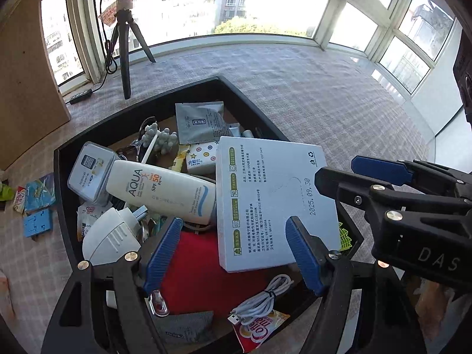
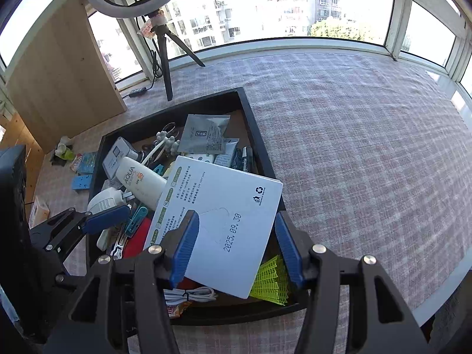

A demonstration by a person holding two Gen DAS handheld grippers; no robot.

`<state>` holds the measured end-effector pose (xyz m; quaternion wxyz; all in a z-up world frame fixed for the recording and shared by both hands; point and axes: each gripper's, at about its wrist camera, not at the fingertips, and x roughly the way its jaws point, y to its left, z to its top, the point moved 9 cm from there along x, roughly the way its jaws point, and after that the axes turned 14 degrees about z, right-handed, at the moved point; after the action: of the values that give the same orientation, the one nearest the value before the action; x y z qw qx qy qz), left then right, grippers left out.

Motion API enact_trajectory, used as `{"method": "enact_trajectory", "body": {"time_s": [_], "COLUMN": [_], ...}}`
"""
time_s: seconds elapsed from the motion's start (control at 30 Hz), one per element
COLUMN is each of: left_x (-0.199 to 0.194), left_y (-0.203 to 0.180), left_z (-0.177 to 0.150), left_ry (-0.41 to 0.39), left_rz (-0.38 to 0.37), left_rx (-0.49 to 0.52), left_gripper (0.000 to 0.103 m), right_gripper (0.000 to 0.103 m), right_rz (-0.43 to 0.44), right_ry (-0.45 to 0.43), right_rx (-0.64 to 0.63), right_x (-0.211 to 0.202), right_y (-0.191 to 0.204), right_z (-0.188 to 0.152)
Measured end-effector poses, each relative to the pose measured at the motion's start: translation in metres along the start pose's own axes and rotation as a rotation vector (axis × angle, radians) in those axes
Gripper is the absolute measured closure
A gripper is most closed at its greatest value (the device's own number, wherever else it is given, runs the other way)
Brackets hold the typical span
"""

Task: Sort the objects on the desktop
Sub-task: 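Carry the white box over the black bin with the right gripper, then open the right gripper to drop the box into the bin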

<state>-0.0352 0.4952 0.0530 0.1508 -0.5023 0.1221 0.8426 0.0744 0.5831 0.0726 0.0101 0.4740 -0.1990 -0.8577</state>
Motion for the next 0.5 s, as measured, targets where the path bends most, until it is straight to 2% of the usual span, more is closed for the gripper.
{"method": "enact_trajectory", "body": {"time_s": [0.2, 0.5], "left_x": [-0.008, -0.018], "left_y": [0.057, 0.181], "left_z": [-0.017, -0.061], "left_ry": [0.005, 0.028], "left_rz": [0.054, 0.164], "left_rx": [-0.067, -0.221], "left_gripper": [0.031, 0.031], "right_gripper": [0.050, 0.050], "right_rz": [0.055, 0.127], "right_ry": [0.019, 0.078], "right_rx": [-0.049, -0.160], "right_x": [0.017, 0.065], "right_y": [0.040, 0.132], "right_z": [0.003, 0.001]}}
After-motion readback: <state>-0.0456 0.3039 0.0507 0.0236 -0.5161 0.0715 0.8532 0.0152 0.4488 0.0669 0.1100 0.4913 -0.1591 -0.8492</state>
